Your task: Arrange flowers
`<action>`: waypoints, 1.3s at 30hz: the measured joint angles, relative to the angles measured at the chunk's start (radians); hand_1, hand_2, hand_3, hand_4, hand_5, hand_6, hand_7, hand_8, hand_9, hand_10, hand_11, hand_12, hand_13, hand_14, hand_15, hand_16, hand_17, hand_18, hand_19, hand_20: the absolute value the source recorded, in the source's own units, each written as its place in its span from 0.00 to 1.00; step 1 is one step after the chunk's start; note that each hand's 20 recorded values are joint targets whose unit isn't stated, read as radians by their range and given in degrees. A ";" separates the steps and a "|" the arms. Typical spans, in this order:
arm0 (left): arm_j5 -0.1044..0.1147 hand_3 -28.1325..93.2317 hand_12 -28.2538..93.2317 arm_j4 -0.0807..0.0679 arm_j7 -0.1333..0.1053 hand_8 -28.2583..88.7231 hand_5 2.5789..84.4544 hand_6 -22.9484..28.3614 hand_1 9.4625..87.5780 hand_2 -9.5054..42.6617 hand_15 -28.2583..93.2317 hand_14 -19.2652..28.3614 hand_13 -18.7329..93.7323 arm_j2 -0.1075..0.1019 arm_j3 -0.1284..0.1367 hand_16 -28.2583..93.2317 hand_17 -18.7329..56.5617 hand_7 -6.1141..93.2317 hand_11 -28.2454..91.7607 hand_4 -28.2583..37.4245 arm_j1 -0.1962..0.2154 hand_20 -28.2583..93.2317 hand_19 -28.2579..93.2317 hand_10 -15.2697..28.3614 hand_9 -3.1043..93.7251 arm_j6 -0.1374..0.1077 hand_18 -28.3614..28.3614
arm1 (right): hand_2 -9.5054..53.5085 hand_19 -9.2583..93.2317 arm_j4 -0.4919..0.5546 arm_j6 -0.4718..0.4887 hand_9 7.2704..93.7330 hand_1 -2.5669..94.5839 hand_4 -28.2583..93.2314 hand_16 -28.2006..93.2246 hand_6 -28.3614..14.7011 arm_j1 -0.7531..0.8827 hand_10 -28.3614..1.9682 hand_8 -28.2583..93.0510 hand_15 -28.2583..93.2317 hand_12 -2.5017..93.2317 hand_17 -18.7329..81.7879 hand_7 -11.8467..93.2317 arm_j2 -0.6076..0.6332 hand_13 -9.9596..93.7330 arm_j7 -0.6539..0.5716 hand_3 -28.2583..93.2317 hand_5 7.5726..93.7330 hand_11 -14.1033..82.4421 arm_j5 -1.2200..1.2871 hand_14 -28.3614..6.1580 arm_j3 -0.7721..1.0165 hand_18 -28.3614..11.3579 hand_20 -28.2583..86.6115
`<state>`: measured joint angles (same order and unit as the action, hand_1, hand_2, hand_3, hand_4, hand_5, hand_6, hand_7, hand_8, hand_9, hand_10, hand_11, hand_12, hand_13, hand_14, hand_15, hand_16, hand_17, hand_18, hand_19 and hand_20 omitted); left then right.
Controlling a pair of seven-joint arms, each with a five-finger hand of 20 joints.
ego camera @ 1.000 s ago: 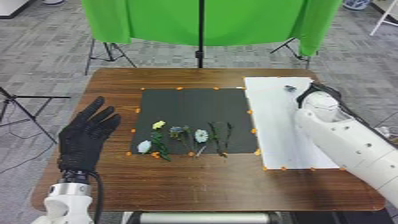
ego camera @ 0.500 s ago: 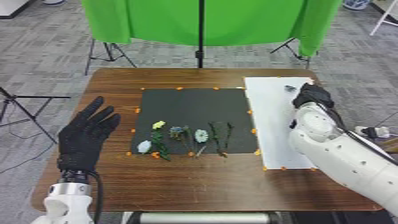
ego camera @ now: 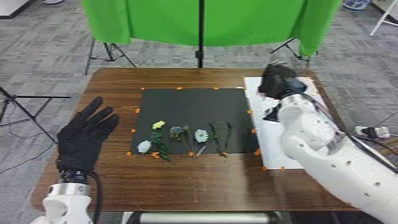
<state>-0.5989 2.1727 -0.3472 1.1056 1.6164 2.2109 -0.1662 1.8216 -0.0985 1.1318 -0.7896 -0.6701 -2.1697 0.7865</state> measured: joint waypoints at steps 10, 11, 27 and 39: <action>0.000 0.89 0.33 0.000 0.002 0.16 0.46 0.63 0.19 0.31 0.68 0.99 0.40 0.000 0.000 0.17 0.16 0.20 0.45 0.06 -0.001 0.44 0.66 0.82 0.41 0.001 1.00 | 0.00 1.00 -0.038 0.011 0.97 0.59 0.00 0.39 0.71 0.012 0.72 0.24 0.84 0.39 0.49 0.33 -0.134 0.78 0.012 0.83 0.88 0.37 -0.011 0.61 -0.159 0.16 0.73; 0.000 0.89 0.33 0.000 0.004 0.16 0.46 0.63 0.19 0.31 0.68 0.99 0.40 0.000 0.000 0.17 0.16 0.20 0.45 0.06 -0.001 0.44 0.66 0.82 0.41 0.001 1.00 | 0.00 1.00 -0.041 0.011 0.96 0.58 0.00 0.38 0.71 0.012 0.71 0.24 0.85 0.39 0.48 0.32 -0.141 0.78 0.011 0.83 0.88 0.38 -0.011 0.61 -0.168 0.15 0.73; -0.015 0.89 0.33 -0.001 0.046 0.16 0.46 0.64 0.18 0.31 0.68 0.99 0.40 0.011 0.012 0.17 0.16 0.20 0.45 0.06 -0.011 0.44 0.66 0.81 0.41 0.015 1.00 | 0.00 1.00 -0.029 0.134 0.77 0.40 0.00 0.36 0.67 0.045 0.55 0.13 0.90 0.23 0.45 0.25 -0.165 0.71 0.021 0.87 0.65 0.60 -0.091 0.50 -0.123 0.14 0.78; -0.015 0.89 0.33 0.000 0.043 0.16 0.46 0.64 0.19 0.31 0.68 0.99 0.40 0.010 0.009 0.17 0.16 0.20 0.45 0.06 -0.010 0.44 0.66 0.82 0.41 0.015 1.00 | 0.00 1.00 -0.035 0.005 0.67 0.36 0.00 0.32 0.64 0.031 0.42 0.13 0.86 0.17 0.44 0.25 -0.142 0.65 -0.016 0.88 0.60 0.45 -0.067 0.44 -0.128 0.14 0.76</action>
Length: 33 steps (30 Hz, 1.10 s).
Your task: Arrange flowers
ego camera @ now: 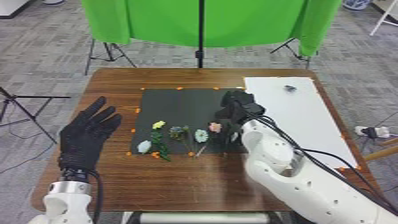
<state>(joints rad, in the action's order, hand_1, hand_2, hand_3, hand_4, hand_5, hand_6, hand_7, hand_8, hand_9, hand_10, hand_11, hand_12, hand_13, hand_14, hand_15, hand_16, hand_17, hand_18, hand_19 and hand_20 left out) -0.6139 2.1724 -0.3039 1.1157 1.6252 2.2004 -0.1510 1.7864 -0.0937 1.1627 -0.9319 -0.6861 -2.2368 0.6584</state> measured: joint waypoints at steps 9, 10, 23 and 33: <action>0.000 0.89 0.33 0.001 0.005 0.16 0.46 0.64 0.19 0.31 0.68 0.99 0.40 -0.003 -0.001 0.17 0.16 0.20 0.45 0.06 -0.002 0.43 0.66 0.81 0.41 0.000 1.00 | 0.00 1.00 -0.234 -0.073 0.47 0.33 0.00 0.28 0.62 -0.256 0.31 0.13 0.82 0.16 0.40 0.24 0.094 0.54 -0.147 0.90 0.46 0.32 0.207 0.39 -0.146 0.18 0.71; 0.000 0.89 0.33 0.001 0.006 0.16 0.46 0.64 0.19 0.30 0.68 0.99 0.40 -0.004 -0.001 0.17 0.16 0.20 0.45 0.06 -0.003 0.43 0.66 0.81 0.41 0.000 1.00 | 0.00 1.00 -0.260 -0.061 0.46 0.33 0.00 0.28 0.62 -0.276 0.31 0.13 0.82 0.16 0.40 0.24 0.103 0.54 -0.155 0.90 0.45 0.32 0.228 0.39 -0.143 0.17 0.71; -0.002 0.89 0.33 0.002 0.021 0.16 0.46 0.63 0.19 0.31 0.68 0.99 0.40 -0.007 -0.001 0.17 0.16 0.20 0.45 0.06 -0.023 0.43 0.67 0.81 0.41 0.000 1.00 | 0.00 0.99 -0.475 0.175 0.42 0.33 0.00 0.26 0.68 -0.373 0.28 0.13 0.82 0.16 0.37 0.23 0.113 0.50 -0.237 0.91 0.32 0.29 0.265 0.35 -0.036 0.17 0.70; -0.003 0.89 0.33 0.000 0.023 0.16 0.46 0.64 0.19 0.31 0.68 0.99 0.40 -0.006 -0.011 0.17 0.16 0.20 0.45 0.06 -0.041 0.43 0.67 0.82 0.41 0.002 1.00 | 0.00 0.98 -0.533 0.263 0.39 0.32 0.00 0.26 0.69 -0.362 0.26 0.14 0.84 0.16 0.36 0.23 0.047 0.49 -0.241 0.91 0.14 0.30 0.276 0.33 -0.006 0.16 0.71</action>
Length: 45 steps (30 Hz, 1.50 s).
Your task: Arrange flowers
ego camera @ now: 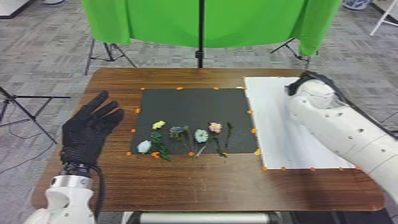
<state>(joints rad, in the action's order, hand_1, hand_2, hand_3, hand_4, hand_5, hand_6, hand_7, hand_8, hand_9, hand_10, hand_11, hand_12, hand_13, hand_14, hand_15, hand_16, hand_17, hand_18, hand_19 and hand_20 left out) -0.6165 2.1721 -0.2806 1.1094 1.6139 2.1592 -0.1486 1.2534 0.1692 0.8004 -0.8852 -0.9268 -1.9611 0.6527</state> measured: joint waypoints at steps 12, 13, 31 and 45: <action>-0.001 0.89 0.33 -0.008 0.000 0.16 0.46 0.64 0.19 0.31 0.68 0.99 0.40 0.005 -0.006 0.17 0.16 0.20 0.45 0.06 -0.009 0.42 0.67 0.81 0.41 0.011 1.00 | 0.00 0.98 -0.005 0.198 0.64 0.42 0.00 0.31 0.85 0.026 0.48 0.10 0.84 0.15 0.42 0.28 -0.036 0.66 0.031 0.89 0.52 0.33 -0.003 0.55 0.062 0.13 0.69; -0.001 0.89 0.33 -0.008 0.000 0.16 0.46 0.64 0.19 0.31 0.68 0.99 0.40 0.005 -0.006 0.17 0.16 0.20 0.45 0.06 -0.009 0.42 0.67 0.81 0.41 0.012 1.00 | 0.00 0.98 -0.001 0.196 0.69 0.44 0.00 0.33 0.85 0.029 0.53 0.10 0.85 0.16 0.43 0.28 -0.032 0.68 0.051 0.88 0.57 0.33 -0.027 0.59 0.062 0.13 0.68; -0.003 0.89 0.33 -0.010 0.001 0.16 0.46 0.64 0.19 0.31 0.68 0.99 0.40 0.010 -0.006 0.17 0.16 0.20 0.45 0.06 -0.001 0.42 0.67 0.81 0.41 0.025 1.00 | 0.00 1.00 0.020 -0.268 1.00 0.58 0.00 0.40 0.71 0.064 0.73 0.25 0.85 0.35 0.52 0.26 0.053 0.84 0.149 0.82 0.95 0.28 -0.251 0.73 -0.162 0.15 0.74; 0.005 0.89 0.33 -0.014 -0.081 0.16 0.46 0.64 0.19 0.31 0.68 0.99 0.40 -0.023 -0.020 0.17 0.16 0.20 0.45 0.06 0.024 0.42 0.67 0.81 0.41 0.022 1.00 | 0.00 1.00 0.401 -0.348 0.98 0.55 0.00 0.39 0.69 0.090 0.71 0.26 0.87 0.35 0.49 0.26 0.190 0.80 0.287 0.85 0.93 0.31 -0.286 0.67 -0.120 0.16 0.75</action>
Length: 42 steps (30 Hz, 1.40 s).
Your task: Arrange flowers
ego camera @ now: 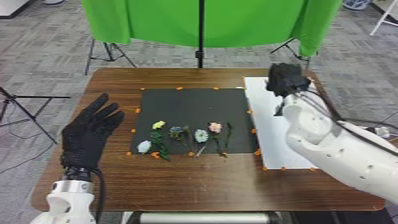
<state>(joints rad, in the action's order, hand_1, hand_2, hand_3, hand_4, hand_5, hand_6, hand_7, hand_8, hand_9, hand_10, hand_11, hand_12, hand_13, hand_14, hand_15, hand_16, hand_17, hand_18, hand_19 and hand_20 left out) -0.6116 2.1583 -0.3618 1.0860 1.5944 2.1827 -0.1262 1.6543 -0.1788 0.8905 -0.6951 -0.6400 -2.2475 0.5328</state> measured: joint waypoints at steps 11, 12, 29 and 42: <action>0.004 0.89 0.33 -0.009 0.016 0.16 0.46 0.63 0.18 0.31 0.68 0.98 0.40 0.012 0.012 0.17 0.16 0.20 0.45 0.05 -0.009 0.41 0.67 0.81 0.40 -0.010 1.00 | 0.00 1.00 0.290 0.167 0.96 0.55 0.00 0.39 0.70 0.332 0.71 0.26 0.87 0.35 0.47 0.27 -0.063 0.78 0.107 0.85 0.92 0.32 -0.132 0.63 0.352 0.16 0.74; 0.004 0.89 0.33 -0.012 0.017 0.16 0.46 0.63 0.18 0.31 0.68 0.98 0.40 0.012 0.011 0.17 0.16 0.20 0.45 0.05 -0.013 0.41 0.67 0.81 0.40 -0.010 1.00 | 0.00 1.00 0.298 0.178 0.96 0.55 0.00 0.39 0.70 0.375 0.71 0.26 0.87 0.35 0.47 0.27 -0.068 0.78 0.106 0.84 0.92 0.32 -0.131 0.63 0.363 0.16 0.73; -0.002 0.89 0.33 -0.016 0.047 0.16 0.46 0.63 0.18 0.30 0.68 0.99 0.40 0.021 0.007 0.17 0.15 0.20 0.45 0.06 -0.030 0.42 0.67 0.81 0.40 -0.010 1.00 | 0.00 1.00 0.320 0.265 0.88 0.42 0.00 0.37 0.71 0.609 0.63 0.16 0.88 0.21 0.45 0.26 -0.076 0.75 0.165 0.86 0.79 0.48 -0.304 0.58 0.338 0.13 0.74; -0.004 0.89 0.33 -0.017 0.057 0.16 0.46 0.63 0.18 0.30 0.68 0.99 0.40 0.024 0.005 0.17 0.15 0.20 0.44 0.06 -0.026 0.42 0.67 0.81 0.40 -0.009 1.00 | 0.00 0.99 0.361 0.255 0.82 0.37 0.00 0.36 0.68 0.658 0.55 0.13 0.88 0.21 0.42 0.25 -0.086 0.71 0.129 0.82 0.69 0.49 -0.248 0.51 0.371 0.11 0.75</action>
<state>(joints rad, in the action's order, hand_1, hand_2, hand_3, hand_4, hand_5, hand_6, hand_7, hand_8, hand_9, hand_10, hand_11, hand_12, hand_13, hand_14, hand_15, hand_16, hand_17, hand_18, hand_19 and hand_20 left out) -0.6158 2.1417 -0.3043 1.1105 1.5995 2.1569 -0.1353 2.0149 0.0758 1.5485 -0.7806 -0.5115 -2.4960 0.9034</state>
